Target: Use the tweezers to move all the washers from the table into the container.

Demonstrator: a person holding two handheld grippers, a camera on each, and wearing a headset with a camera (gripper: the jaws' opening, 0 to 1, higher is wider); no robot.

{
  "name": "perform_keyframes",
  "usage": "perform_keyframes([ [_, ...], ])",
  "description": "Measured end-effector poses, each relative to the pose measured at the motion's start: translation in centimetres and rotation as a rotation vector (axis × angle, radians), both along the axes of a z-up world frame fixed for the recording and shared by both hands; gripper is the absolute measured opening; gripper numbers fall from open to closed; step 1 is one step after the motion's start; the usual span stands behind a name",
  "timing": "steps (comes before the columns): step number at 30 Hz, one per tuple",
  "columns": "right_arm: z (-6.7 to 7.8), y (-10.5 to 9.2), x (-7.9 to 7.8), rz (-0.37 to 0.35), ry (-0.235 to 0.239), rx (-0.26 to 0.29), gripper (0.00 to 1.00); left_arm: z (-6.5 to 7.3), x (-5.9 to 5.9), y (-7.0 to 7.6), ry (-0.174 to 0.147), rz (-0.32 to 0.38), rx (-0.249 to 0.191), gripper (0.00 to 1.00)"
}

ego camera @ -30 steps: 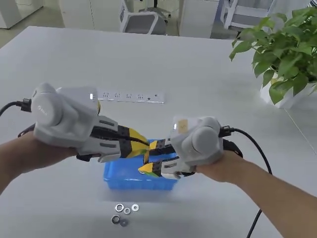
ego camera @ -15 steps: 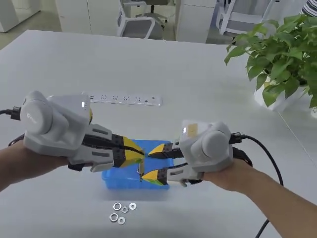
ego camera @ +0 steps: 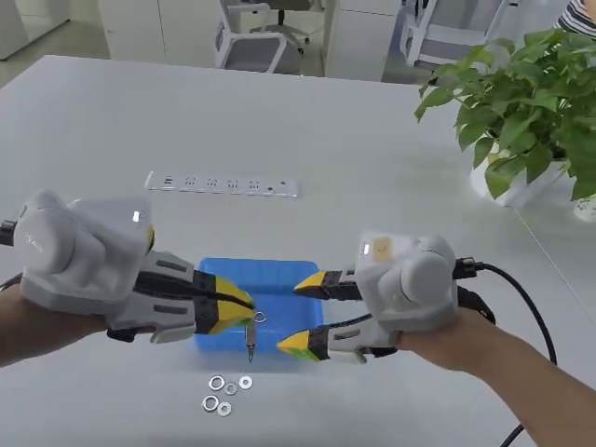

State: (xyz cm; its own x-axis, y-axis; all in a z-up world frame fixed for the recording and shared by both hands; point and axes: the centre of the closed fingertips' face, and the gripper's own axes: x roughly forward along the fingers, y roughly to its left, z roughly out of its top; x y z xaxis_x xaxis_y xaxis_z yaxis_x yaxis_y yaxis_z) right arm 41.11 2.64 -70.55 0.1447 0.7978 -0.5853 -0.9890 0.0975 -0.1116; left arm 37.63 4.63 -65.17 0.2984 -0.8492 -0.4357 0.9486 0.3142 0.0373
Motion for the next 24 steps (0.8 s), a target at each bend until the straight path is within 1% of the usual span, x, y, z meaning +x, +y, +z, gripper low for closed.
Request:
perform_keyframes([
  [3, -0.1, -0.5, -0.1, -0.018, 0.008, -0.001, 0.5, -0.4, -0.3, 0.1, 0.013, 0.004, 0.004, 0.05],
  [5, 0.0, -0.7, -0.2, -0.025, 0.009, -0.001, 0.51, -0.7, -0.6, 0.2, 0.013, 0.004, 0.013, 0.05],
  [8, -0.1, -1.0, -0.4, -0.038, 0.017, -0.005, 0.53, -1.0, -1.1, 0.4, 0.019, 0.004, 0.016, 0.05],
  [14, -0.4, -1.7, -0.6, -0.068, 0.027, -0.007, 0.6, -1.8, -1.6, 1.0, 0.021, 0.018, 0.028, 0.05],
  [19, -0.7, -2.4, -1.1, -0.088, 0.032, -0.011, 0.63, -2.6, -2.3, 1.5, 0.036, 0.026, 0.03, 0.05],
  [24, -1.0, -3.0, -1.3, -0.104, 0.037, -0.012, 0.68, -3.0, -2.7, 1.6, 0.045, 0.031, 0.026, 0.05],
])
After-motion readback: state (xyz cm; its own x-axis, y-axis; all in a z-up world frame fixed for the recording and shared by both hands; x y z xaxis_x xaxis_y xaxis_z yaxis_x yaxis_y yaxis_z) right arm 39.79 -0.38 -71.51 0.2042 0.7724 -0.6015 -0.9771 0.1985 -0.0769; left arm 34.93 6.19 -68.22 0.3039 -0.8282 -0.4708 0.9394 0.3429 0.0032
